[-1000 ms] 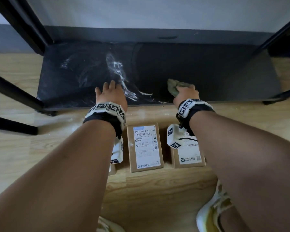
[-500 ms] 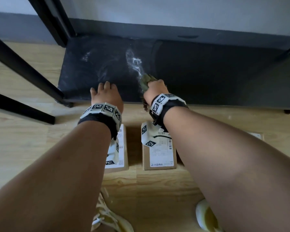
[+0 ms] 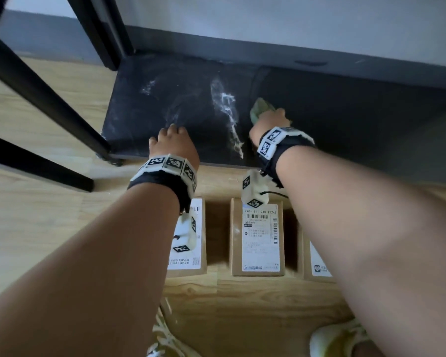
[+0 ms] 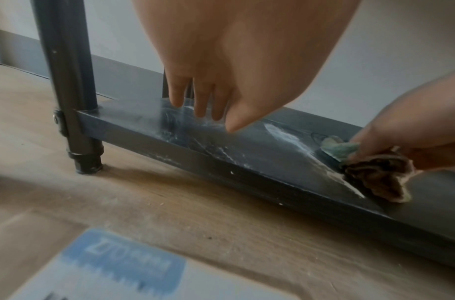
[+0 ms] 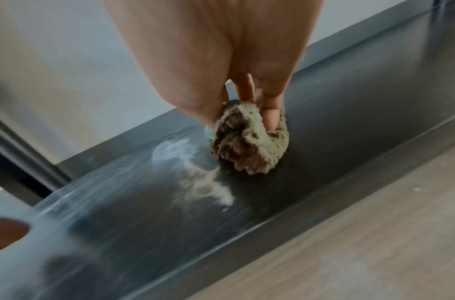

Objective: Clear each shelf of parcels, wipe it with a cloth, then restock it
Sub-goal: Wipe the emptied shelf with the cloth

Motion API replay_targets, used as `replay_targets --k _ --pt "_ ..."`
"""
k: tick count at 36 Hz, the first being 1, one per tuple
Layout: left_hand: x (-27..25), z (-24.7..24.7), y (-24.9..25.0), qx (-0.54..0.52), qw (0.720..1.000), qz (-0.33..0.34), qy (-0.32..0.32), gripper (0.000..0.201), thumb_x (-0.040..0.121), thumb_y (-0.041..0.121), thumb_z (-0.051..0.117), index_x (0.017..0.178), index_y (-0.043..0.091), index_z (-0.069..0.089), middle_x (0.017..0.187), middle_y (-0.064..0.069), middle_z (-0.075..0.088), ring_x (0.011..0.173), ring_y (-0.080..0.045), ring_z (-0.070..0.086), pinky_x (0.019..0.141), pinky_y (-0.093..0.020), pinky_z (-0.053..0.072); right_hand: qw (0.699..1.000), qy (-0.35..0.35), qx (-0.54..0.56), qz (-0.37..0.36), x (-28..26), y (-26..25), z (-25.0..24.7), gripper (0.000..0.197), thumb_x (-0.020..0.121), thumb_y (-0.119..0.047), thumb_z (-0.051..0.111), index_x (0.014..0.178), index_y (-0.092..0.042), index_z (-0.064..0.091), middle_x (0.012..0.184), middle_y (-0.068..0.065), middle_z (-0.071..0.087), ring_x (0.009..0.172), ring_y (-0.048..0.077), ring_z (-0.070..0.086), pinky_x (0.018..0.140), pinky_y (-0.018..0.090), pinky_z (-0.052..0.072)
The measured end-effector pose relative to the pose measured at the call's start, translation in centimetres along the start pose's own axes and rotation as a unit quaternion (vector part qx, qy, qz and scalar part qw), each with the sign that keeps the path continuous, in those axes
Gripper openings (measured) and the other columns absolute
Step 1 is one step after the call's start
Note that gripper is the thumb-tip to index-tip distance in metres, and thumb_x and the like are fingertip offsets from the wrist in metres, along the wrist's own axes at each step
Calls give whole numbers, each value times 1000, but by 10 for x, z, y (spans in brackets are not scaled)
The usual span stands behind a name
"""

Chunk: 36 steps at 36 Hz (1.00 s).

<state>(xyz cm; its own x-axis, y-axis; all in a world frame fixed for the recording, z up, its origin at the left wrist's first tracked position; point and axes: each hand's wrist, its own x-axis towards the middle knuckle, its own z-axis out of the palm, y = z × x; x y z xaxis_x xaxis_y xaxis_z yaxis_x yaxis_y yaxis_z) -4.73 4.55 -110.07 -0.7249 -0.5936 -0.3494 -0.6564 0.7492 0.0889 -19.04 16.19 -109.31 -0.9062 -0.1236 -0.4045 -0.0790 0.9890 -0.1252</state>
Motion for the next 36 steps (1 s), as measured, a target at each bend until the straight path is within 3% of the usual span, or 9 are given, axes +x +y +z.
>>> replay_targets --k 2,5,8,14,19,23,28,32,36 --pt "2 -2 -2 0 1000 1 8 59 91 20 53 144 10 31 150 -6 32 138 -27 29 113 -46 26 999 -20 8 -31 -2 -12 6 45 94 -16 54 136 -1 44 143 14 37 130 34 40 106 36 37" --pt "4 -7 -3 -3 1000 -2 9 60 91 16 51 146 9 28 152 -6 28 141 -26 24 115 -46 23 994 -56 17 -93 -9 -28 9 47 90 -18 55 137 -13 50 141 9 39 125 30 46 95 28 41" --pt "8 -10 -1 -10 1000 -3 14 60 88 12 50 145 8 30 148 -6 34 138 -27 28 113 -46 25 989 -67 17 -132 -8 -30 4 45 89 -13 53 133 -15 57 140 7 46 121 28 53 100 32 45" --pt "14 -13 3 -25 1000 -5 16 64 87 11 50 146 11 28 152 -4 29 141 -26 24 115 -47 22 995 77 5 -67 31 -12 -16 34 94 -13 48 126 -14 60 136 12 41 123 32 46 100 38 43" --pt "18 -15 3 -19 1000 -3 19 62 87 7 44 147 11 28 154 -4 26 142 -25 22 116 -47 19 993 22 -114 -5 46 -24 -19 49 100 -22 43 148 -17 35 151 11 31 138 36 29 106 62 29" --pt "23 -15 4 -6 1000 8 20 59 87 7 45 144 10 30 151 -5 29 140 -25 25 115 -46 20 986 3 -131 -98 43 -37 -13 44 96 -22 48 140 -20 47 145 13 31 133 33 33 107 42 31" --pt "28 -15 9 -5 1000 17 21 52 85 6 45 137 10 40 144 -5 37 135 -25 31 113 -46 25 983 -7 -9 -182 34 -47 -4 37 93 -16 50 128 -19 62 141 10 41 129 30 44 108 35 37" --pt "33 -17 13 -10 999 20 25 50 84 6 44 134 10 42 143 -5 39 134 -25 33 112 -46 26 975 -34 105 -192 32 -46 -11 35 92 -30 52 115 -13 71 125 8 64 112 29 61 98 36 48" --pt "38 -18 15 -25 999 18 28 56 86 5 43 141 10 36 149 -4 32 138 -25 28 114 -46 22 977 38 124 -168 58 -38 -17 51 87 -58 50 106 -16 73 115 13 61 103 30 59 94 38 50"
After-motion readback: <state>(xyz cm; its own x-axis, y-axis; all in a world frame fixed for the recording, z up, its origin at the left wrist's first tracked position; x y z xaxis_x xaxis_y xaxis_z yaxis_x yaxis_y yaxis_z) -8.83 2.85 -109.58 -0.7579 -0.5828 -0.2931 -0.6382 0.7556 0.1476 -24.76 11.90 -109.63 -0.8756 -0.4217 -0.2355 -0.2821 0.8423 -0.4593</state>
